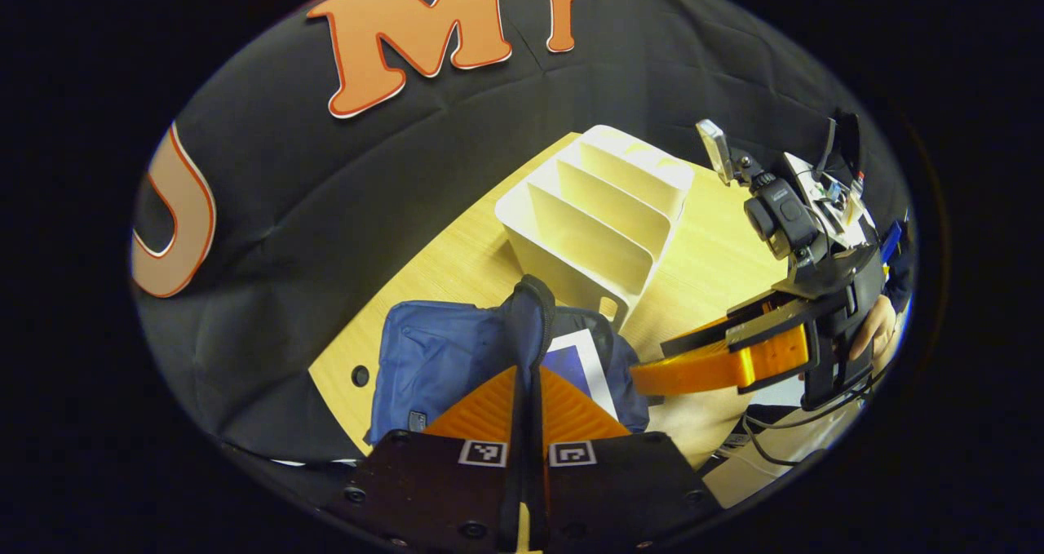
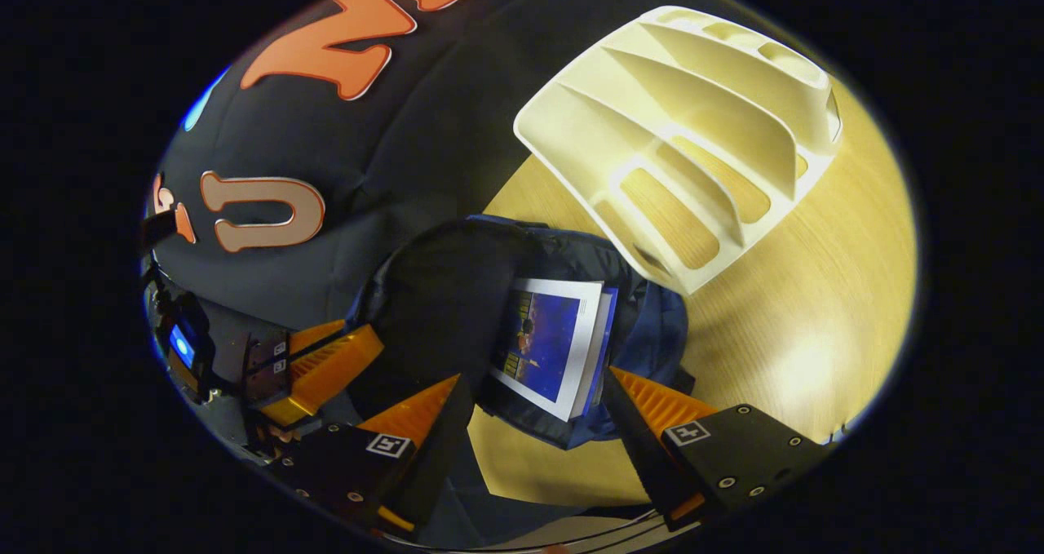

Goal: Open the schoolbag, grab two books from the bookshelf and put them into the schoolbag.

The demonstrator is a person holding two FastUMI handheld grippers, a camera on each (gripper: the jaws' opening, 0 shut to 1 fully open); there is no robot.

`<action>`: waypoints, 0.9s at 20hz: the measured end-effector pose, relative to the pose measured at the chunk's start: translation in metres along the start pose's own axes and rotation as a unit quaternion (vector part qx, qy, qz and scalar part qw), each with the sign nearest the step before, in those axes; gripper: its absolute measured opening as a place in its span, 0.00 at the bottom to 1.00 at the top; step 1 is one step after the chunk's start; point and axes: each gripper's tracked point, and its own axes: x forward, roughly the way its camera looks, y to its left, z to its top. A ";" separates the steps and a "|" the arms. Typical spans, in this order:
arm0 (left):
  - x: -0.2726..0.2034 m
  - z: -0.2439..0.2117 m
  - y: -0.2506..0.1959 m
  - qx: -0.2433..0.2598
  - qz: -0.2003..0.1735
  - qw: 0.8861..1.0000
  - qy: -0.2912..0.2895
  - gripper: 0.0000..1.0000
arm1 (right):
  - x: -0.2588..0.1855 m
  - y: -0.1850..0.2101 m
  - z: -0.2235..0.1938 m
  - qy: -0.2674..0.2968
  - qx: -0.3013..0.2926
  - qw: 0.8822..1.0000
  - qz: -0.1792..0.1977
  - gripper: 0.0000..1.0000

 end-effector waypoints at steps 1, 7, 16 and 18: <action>0.001 -0.001 -0.001 0.000 -0.003 1.000 -0.001 0.37 | -0.003 -0.002 0.003 -0.005 0.000 1.000 -0.001 0.97; 0.023 -0.018 -0.031 -0.055 -0.024 0.998 0.011 0.98 | -0.023 -0.028 0.013 0.005 -0.017 1.000 -0.021 0.97; 0.023 0.032 -0.079 -0.131 0.039 0.990 -0.028 0.99 | -0.076 -0.077 0.056 0.049 -0.075 0.995 -0.033 0.97; 0.016 0.050 -0.090 -0.158 0.061 0.984 -0.053 0.98 | -0.096 -0.086 0.074 0.044 -0.097 0.994 -0.034 0.97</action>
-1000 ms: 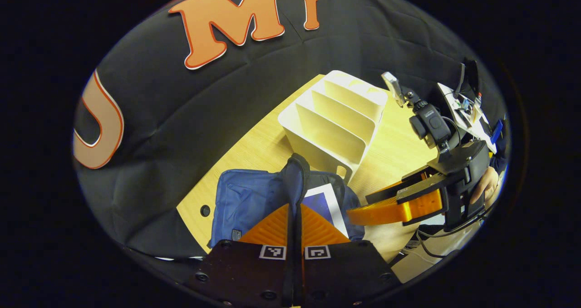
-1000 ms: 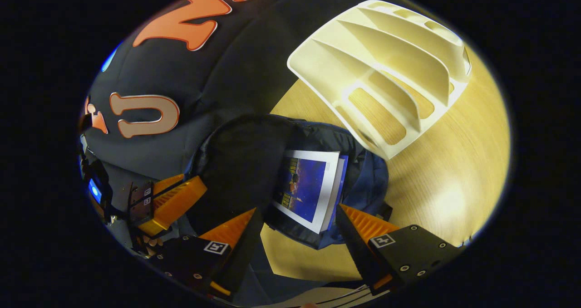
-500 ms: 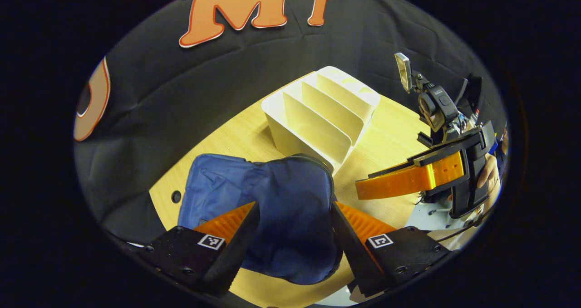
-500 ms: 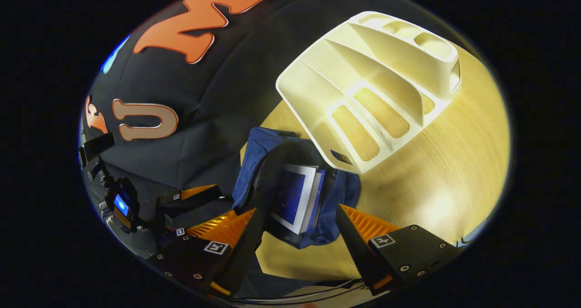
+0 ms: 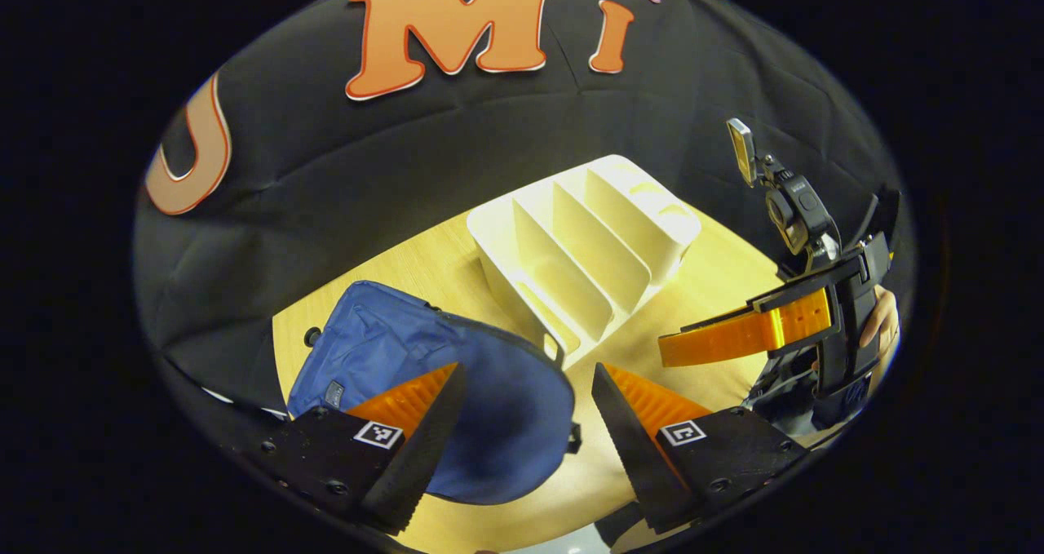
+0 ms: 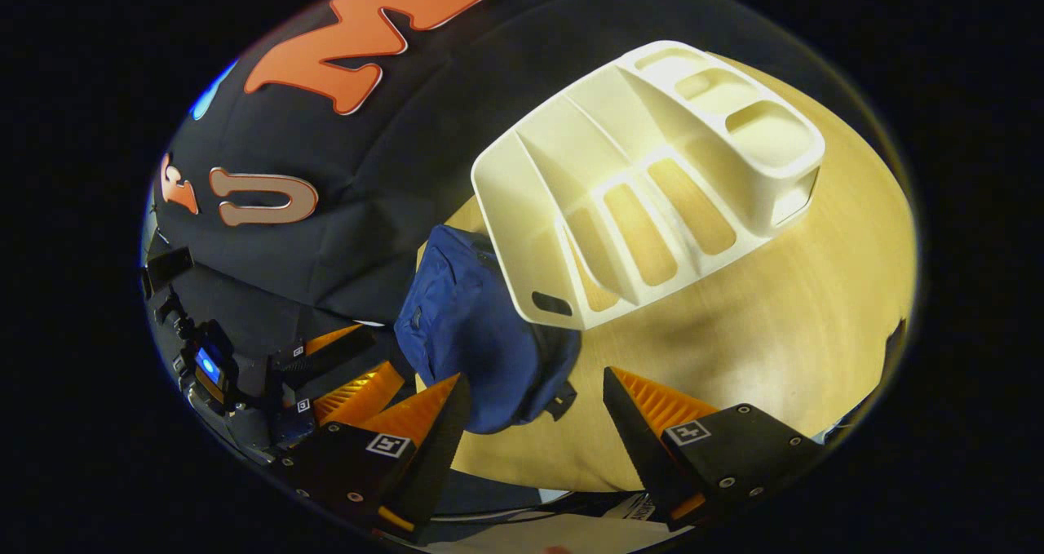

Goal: Open the schoolbag, grab two books from the bookshelf and put them into the schoolbag.

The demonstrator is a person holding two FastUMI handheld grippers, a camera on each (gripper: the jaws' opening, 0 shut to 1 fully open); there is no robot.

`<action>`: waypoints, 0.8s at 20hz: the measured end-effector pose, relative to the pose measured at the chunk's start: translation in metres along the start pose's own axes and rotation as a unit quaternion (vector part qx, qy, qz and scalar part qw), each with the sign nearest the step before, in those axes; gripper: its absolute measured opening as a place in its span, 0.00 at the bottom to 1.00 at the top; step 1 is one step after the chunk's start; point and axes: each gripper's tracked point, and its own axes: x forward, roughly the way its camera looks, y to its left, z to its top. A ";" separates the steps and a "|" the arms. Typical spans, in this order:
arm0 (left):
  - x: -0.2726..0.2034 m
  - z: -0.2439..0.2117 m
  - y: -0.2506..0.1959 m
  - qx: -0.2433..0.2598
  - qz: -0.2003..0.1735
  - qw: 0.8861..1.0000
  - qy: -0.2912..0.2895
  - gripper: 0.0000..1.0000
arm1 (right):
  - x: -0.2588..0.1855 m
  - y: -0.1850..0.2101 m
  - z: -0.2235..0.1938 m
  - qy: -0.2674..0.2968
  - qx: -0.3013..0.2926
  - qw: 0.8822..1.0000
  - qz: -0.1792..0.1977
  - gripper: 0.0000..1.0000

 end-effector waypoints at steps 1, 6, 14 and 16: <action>-0.001 0.008 -0.007 -0.011 0.013 1.000 -0.017 0.99 | -0.012 -0.007 0.009 -0.007 -0.013 1.000 -0.003 0.97; -0.022 0.057 -0.025 -0.072 0.095 0.987 -0.111 0.98 | -0.085 -0.042 0.069 -0.099 -0.108 0.988 -0.050 0.97; -0.078 0.105 -0.071 -0.092 0.138 0.961 -0.219 0.98 | -0.201 -0.029 0.152 -0.326 -0.219 0.917 -0.063 0.97; -0.086 0.112 -0.087 -0.091 0.146 0.955 -0.240 0.98 | -0.213 -0.030 0.167 -0.371 -0.237 0.895 -0.078 0.97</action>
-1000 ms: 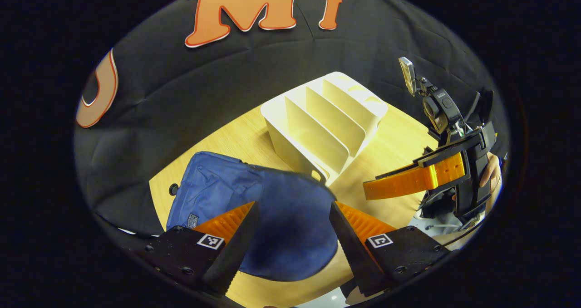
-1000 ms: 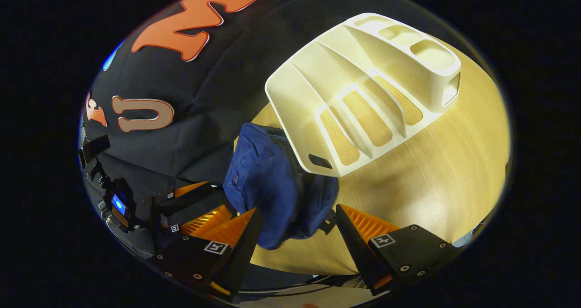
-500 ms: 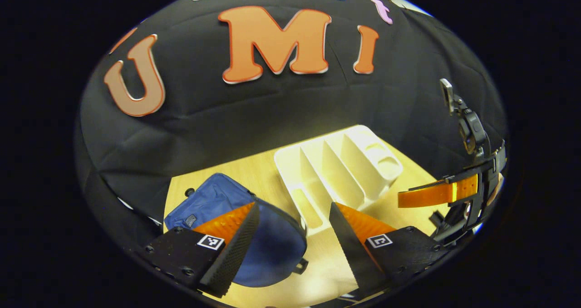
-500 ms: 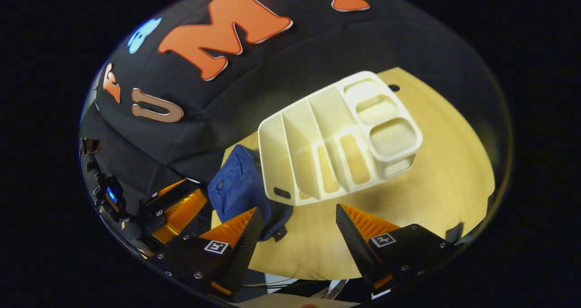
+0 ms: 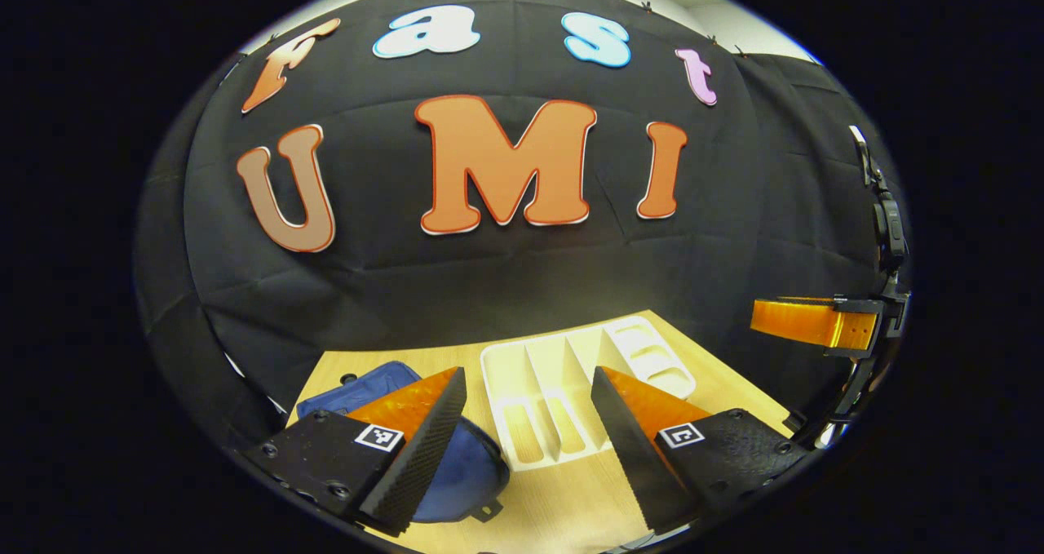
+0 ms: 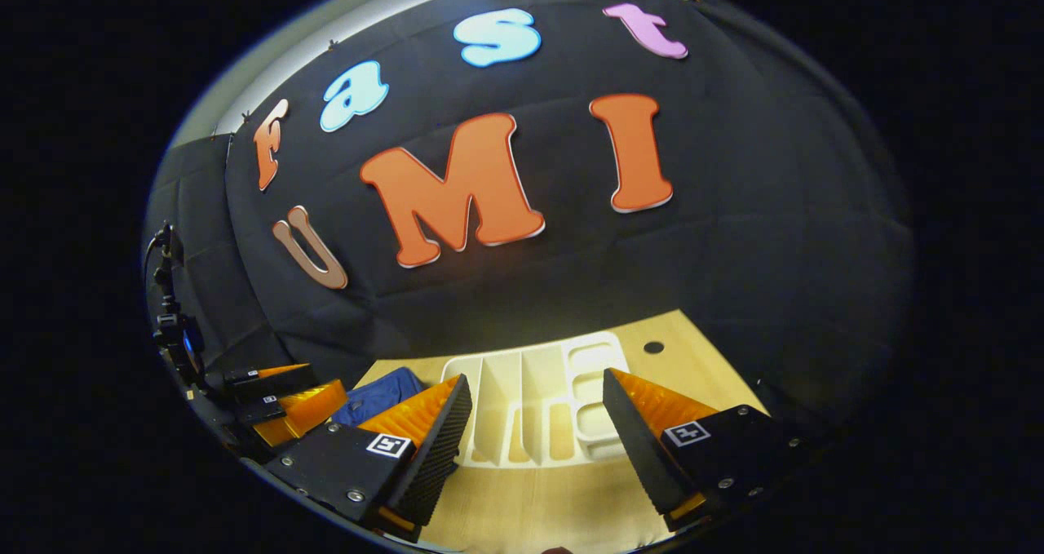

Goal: Open the schoolbag, grab two books from the bookshelf and put them into the schoolbag.

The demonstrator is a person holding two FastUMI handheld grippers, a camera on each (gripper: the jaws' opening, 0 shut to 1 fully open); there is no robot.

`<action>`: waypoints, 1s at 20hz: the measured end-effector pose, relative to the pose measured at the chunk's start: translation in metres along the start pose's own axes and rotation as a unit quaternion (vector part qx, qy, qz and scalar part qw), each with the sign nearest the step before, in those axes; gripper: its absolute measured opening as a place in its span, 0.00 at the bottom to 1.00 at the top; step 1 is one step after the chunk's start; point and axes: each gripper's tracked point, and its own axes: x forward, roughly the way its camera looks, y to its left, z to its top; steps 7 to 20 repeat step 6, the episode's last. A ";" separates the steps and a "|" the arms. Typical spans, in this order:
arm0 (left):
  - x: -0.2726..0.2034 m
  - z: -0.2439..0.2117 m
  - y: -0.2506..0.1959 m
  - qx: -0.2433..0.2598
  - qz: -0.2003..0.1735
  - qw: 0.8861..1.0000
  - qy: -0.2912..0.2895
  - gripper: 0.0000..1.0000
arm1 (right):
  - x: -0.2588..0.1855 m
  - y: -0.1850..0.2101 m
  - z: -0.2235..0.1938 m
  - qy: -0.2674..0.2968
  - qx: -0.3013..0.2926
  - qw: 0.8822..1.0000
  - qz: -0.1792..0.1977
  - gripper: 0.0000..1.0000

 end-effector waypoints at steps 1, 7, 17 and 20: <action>-0.005 0.000 -0.008 0.000 0.000 1.000 -0.009 0.98 | 0.000 -0.004 0.006 -0.019 -0.011 1.000 -0.008 0.97; -0.020 0.006 -0.013 -0.018 0.008 0.999 -0.034 0.98 | -0.008 -0.008 0.026 -0.072 -0.062 0.995 -0.034 0.97; -0.020 0.006 -0.013 -0.018 0.008 0.999 -0.034 0.98 | -0.008 -0.008 0.026 -0.072 -0.062 0.995 -0.034 0.97; -0.020 0.006 -0.013 -0.018 0.008 0.999 -0.034 0.98 | -0.008 -0.008 0.026 -0.072 -0.062 0.995 -0.034 0.97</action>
